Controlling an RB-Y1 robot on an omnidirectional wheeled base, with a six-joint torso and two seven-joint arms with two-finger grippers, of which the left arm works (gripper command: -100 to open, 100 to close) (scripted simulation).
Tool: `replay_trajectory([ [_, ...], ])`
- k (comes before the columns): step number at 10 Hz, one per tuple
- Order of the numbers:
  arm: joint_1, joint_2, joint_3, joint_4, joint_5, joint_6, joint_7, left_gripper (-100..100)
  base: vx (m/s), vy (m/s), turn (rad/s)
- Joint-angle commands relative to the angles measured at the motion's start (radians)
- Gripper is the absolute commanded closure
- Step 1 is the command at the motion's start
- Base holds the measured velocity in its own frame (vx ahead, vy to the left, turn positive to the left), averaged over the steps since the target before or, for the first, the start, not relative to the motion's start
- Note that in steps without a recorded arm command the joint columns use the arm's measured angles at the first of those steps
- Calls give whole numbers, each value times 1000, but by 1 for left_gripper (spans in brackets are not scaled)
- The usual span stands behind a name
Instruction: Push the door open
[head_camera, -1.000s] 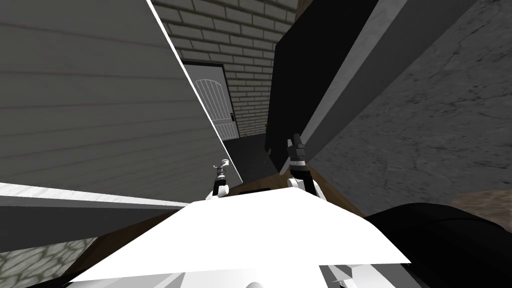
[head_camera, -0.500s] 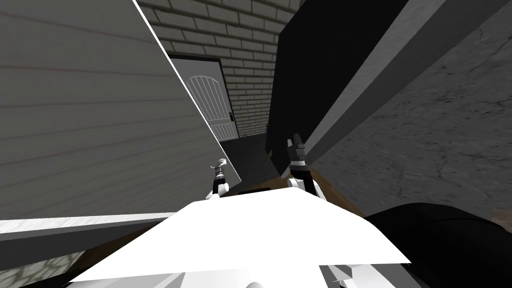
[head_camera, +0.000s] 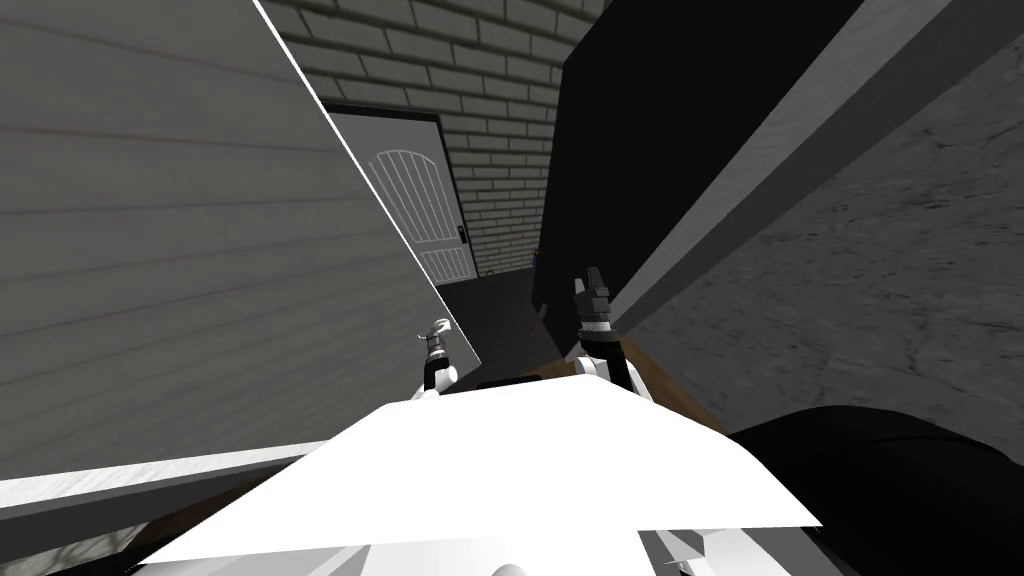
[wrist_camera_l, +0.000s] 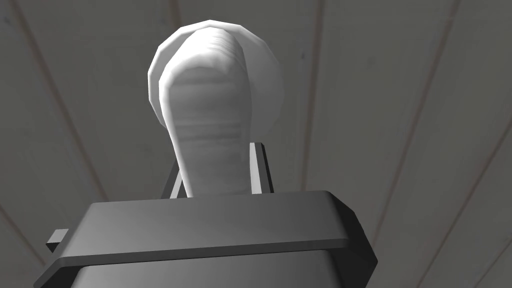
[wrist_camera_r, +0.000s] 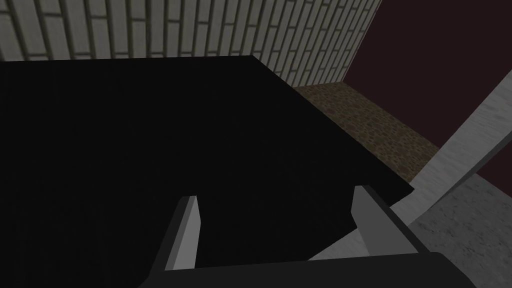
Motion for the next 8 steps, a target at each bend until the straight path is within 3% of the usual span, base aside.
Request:
replay_trajectory([
  [1,-19,13,28,22,13,-28,-13,100,131,19,10],
  [2,-24,7,47,26,24,-33,-29,100,129,14,0],
  [4,-26,5,56,28,29,-36,-37,100,113,20,14],
  [8,-40,-18,119,42,64,-52,-90,100,140,6,8],
])
